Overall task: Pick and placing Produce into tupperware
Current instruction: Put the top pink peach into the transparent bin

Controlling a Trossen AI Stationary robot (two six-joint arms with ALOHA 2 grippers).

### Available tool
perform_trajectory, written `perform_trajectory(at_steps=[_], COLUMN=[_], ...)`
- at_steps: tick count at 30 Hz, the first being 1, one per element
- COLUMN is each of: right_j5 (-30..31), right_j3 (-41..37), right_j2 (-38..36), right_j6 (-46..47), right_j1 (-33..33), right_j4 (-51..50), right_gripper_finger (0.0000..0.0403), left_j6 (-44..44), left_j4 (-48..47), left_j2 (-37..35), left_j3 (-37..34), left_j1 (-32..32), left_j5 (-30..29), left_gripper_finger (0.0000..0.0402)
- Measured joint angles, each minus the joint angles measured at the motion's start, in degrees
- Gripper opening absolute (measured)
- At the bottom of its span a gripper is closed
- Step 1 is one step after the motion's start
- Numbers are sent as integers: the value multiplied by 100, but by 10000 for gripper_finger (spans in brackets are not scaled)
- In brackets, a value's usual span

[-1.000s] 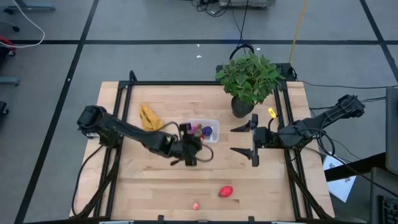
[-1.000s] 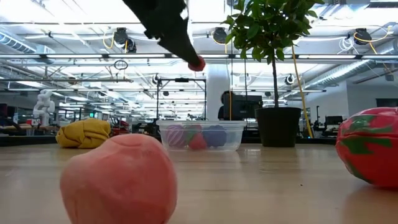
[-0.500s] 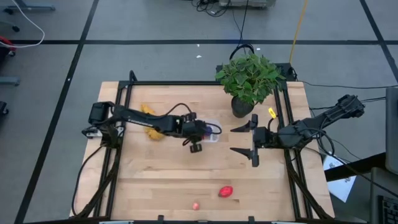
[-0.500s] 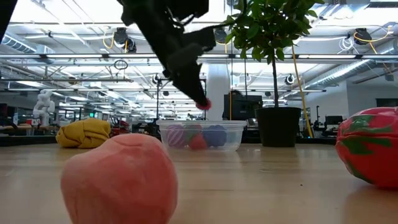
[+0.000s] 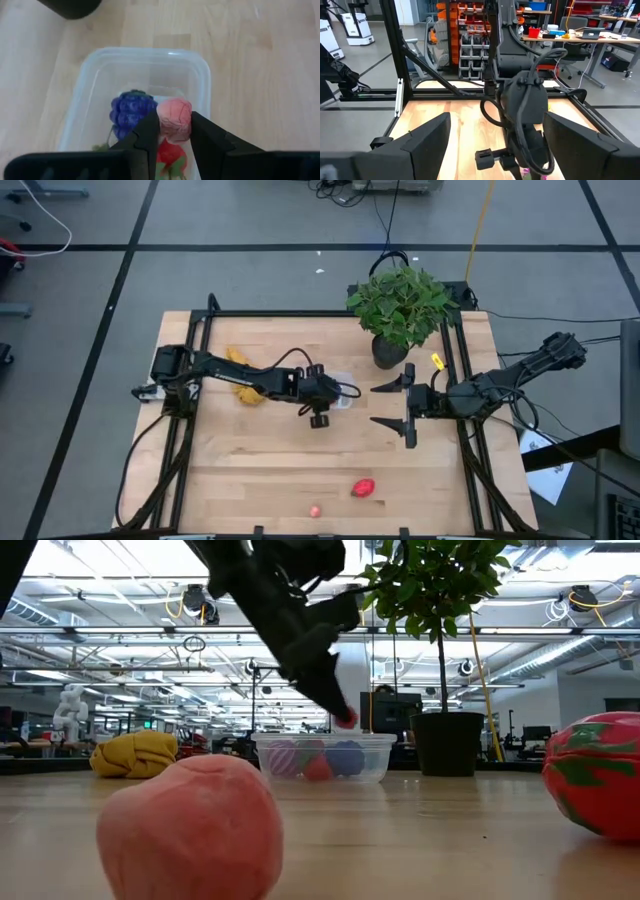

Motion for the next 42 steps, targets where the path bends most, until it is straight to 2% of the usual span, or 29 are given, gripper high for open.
perform_trajectory(at_steps=[4, 18, 42], right_j5=[0, -2, 0], right_j3=[0, 0, 0], right_j2=[0, 0, 0], right_j6=[-9, -9, 4], right_j1=[0, 0, 0], right_j4=[-4, -4, -4], right_gripper_finger=[309, 309, 309], left_j6=[-6, 18, -256], left_j4=[68, 72, -452], left_j2=[88, 204, 204], left_j3=[2, 13, 13], left_j1=[79, 144, 186], left_j5=[232, 228, 29], left_gripper_finger=[95, 95, 95])
